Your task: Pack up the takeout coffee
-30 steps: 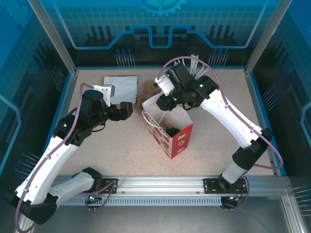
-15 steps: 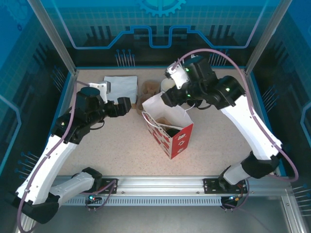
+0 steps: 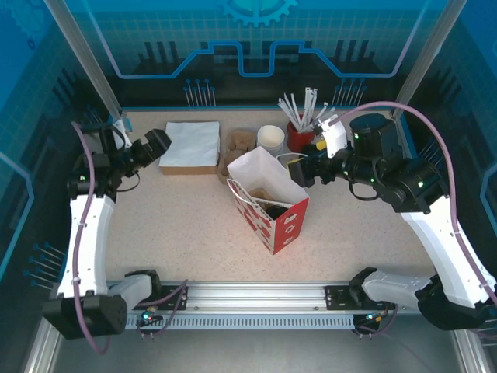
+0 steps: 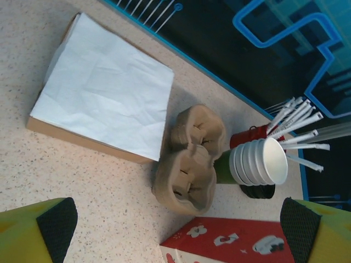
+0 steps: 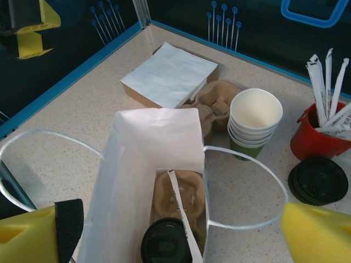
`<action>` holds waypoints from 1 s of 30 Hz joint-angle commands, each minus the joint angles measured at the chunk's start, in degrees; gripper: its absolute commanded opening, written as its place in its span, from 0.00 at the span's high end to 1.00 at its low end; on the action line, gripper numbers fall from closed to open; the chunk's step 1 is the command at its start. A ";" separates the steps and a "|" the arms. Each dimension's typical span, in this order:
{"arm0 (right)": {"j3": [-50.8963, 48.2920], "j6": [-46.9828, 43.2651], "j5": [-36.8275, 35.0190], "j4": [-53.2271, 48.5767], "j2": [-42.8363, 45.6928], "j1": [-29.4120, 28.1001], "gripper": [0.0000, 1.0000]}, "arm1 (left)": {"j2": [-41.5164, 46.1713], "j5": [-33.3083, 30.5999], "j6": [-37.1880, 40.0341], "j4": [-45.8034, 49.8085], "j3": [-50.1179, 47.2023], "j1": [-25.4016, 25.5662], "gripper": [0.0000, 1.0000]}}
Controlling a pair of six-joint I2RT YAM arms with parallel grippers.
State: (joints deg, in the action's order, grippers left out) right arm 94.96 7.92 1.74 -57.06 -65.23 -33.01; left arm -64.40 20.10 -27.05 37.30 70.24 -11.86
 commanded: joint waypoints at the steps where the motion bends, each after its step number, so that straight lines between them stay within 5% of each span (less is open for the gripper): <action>1: -2.16 1.53 1.86 2.79 2.08 2.05 0.03 | -4.79 8.17 0.40 -1.89 -1.67 -4.10 0.01; 11: -6.85 2.28 3.32 3.00 4.84 5.71 0.02 | -20.06 8.60 -0.12 -8.42 -4.42 -10.98 0.14; 30: -8.43 2.90 9.38 3.47 4.89 7.71 0.00 | -46.11 15.62 4.88 -8.15 9.73 -11.36 0.30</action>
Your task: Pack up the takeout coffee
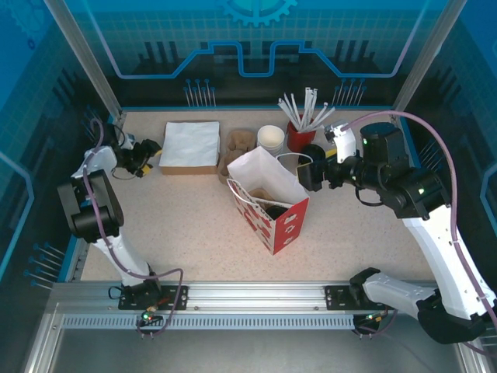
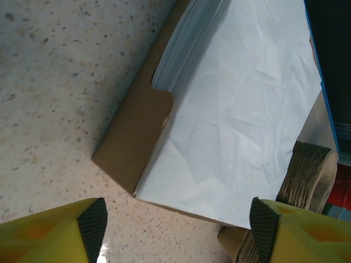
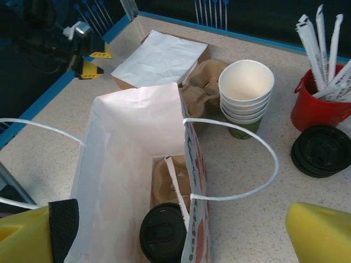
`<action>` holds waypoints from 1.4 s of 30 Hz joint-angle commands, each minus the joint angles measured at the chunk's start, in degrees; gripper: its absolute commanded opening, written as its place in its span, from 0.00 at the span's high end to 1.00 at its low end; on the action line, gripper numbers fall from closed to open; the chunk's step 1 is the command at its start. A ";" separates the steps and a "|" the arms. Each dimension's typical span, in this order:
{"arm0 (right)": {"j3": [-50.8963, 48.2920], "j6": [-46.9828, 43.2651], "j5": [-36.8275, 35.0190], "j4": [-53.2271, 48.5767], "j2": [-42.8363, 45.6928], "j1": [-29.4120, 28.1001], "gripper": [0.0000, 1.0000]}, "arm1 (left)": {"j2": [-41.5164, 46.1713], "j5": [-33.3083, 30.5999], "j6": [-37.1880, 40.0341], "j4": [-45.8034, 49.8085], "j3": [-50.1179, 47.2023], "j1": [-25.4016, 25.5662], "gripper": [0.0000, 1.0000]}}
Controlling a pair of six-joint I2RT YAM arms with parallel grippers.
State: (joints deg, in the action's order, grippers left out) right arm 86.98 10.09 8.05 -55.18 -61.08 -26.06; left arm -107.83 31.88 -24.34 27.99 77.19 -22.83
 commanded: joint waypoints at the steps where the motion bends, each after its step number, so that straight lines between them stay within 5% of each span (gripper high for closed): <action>1: -0.56 0.86 3.40 1.63 0.86 0.76 0.00 | -3.49 4.15 2.16 1.36 3.29 -0.41 0.31; 27: -2.43 1.51 4.00 1.73 0.79 0.84 0.00 | -5.84 9.69 3.92 3.28 6.14 -0.09 0.54; 42: -3.31 1.45 3.62 1.83 0.89 0.93 0.00 | -5.65 9.52 4.95 5.05 7.60 1.58 0.56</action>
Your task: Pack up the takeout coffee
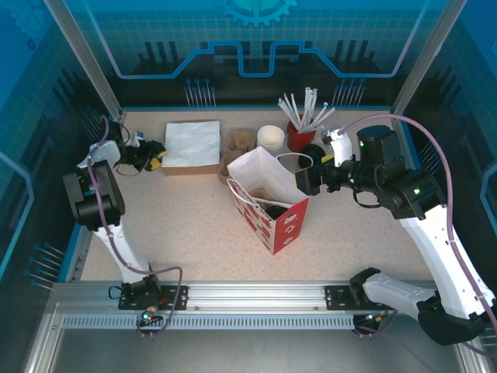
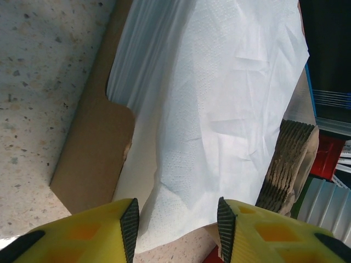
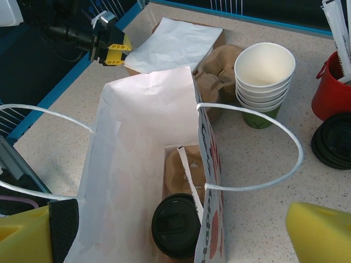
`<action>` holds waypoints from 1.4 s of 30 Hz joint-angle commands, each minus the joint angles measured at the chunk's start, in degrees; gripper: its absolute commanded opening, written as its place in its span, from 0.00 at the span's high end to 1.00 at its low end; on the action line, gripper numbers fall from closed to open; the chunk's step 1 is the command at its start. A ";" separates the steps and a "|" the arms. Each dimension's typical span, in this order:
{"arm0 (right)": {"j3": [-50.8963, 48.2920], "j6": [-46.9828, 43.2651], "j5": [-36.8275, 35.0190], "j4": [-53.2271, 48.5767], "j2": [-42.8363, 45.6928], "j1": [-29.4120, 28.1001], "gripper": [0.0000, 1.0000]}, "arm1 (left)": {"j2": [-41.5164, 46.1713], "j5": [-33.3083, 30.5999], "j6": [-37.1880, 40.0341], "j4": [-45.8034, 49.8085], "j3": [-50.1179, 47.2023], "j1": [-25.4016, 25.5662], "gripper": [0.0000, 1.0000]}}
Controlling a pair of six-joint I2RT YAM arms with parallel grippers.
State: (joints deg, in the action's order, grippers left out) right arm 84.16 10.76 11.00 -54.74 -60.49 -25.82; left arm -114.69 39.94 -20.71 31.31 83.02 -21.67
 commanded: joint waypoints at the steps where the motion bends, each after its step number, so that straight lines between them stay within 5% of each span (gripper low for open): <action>1: -0.62 0.78 0.68 1.51 0.34 0.69 0.00 | 1.15 1.38 1.21 1.74 1.79 0.52 0.58; 12: -0.81 0.66 -0.02 1.39 0.55 0.95 0.00 | 0.09 1.19 1.55 2.44 3.03 1.27 0.76; 20: -0.42 0.57 -0.19 1.48 0.55 1.33 0.00 | 1.62 0.63 2.14 2.35 3.46 1.81 0.99; 31: 1.88 -3.95 -0.36 4.25 -0.57 1.83 0.00 | 16.03 0.18 0.73 3.25 4.77 1.81 1.00; 42: 15.73 -9.27 1.08 5.25 -9.31 1.29 0.00 | 26.94 0.56 -5.74 5.01 17.80 4.89 1.00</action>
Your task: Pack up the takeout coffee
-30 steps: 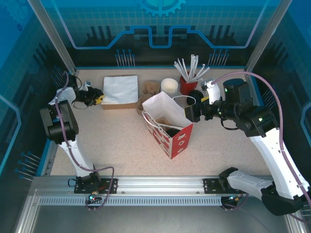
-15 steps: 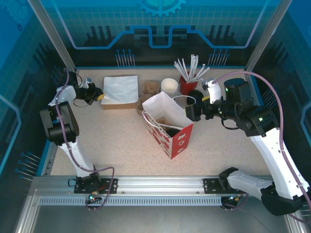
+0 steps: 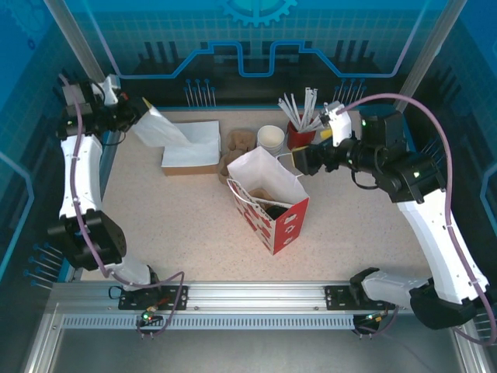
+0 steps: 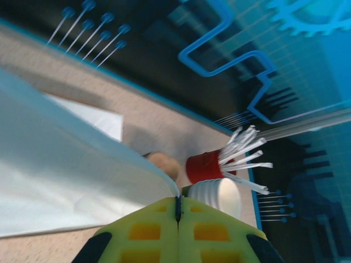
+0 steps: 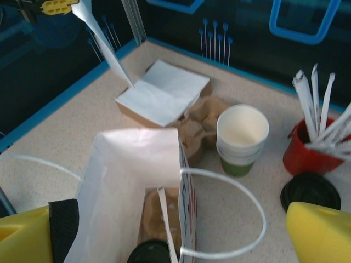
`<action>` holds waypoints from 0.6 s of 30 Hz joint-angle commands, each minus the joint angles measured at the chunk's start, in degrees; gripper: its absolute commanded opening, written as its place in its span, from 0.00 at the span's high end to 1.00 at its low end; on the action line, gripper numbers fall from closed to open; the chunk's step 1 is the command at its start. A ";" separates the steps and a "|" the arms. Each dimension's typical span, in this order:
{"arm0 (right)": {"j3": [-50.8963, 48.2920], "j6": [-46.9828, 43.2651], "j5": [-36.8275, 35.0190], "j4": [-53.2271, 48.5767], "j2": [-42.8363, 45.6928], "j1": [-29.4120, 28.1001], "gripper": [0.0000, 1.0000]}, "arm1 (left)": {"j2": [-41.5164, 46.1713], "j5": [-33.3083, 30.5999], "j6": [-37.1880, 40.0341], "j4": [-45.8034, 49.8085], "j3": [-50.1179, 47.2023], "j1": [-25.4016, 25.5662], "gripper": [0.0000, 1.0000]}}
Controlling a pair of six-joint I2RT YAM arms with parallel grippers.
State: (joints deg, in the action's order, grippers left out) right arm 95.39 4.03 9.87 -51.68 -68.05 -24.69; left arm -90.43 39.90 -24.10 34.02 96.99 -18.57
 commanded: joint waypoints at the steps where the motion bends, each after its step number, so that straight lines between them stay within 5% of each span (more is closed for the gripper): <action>1: 6.19 -3.09 2.58 2.22 -2.71 -0.32 0.00 | 3.40 0.40 -2.94 2.84 5.25 2.43 1.00; 9: 17.33 -9.56 7.19 2.79 -10.95 -7.22 0.00 | 10.38 -1.77 -7.69 2.56 11.62 9.51 1.00; 18: 32.26 -16.24 3.20 -0.76 -22.14 -16.64 0.00 | 15.34 -3.02 -12.41 -0.20 14.10 17.68 1.00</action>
State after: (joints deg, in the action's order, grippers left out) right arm 122.76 -9.39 13.34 -51.33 -87.72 -40.58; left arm -76.12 37.19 -32.99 35.07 109.69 -2.46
